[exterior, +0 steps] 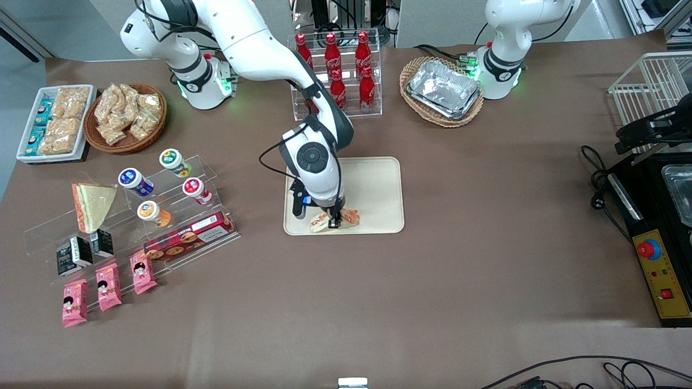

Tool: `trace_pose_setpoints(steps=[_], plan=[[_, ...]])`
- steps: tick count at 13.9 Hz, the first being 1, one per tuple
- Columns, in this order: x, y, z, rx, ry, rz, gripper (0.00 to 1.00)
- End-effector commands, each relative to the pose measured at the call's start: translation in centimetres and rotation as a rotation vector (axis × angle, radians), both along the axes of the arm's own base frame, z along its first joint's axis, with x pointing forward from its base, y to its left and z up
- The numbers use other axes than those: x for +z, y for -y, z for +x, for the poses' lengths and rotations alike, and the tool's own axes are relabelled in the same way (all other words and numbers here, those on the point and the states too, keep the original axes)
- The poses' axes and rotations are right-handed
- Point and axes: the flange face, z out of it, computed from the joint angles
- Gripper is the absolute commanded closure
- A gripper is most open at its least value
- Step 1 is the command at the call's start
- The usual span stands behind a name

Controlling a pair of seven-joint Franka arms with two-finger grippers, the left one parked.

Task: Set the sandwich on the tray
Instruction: 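Lower the sandwich onto the tray beside the black box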

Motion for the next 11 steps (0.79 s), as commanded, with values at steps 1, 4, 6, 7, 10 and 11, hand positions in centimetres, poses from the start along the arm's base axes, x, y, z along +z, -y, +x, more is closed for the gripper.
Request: trace_pose_setpoints(steps=[1,4,6,7,10,11], plan=[[-1.3,-0.3,0.3,-0.041,0.002,0.012,0.39],[-1.3,-0.5,0.5,-0.025,0.01,0.007,0.0],[-1.0,-0.1,0.9,-0.024,0.013,0.008,0.0],[-0.8,0.1,1.0,-0.019,0.011,0.008,0.0],[-0.2,-0.2,0.9,-0.004,0.009,0.012,0.0],[0.2,0.0,1.0,-0.001,0.007,0.014,0.0]])
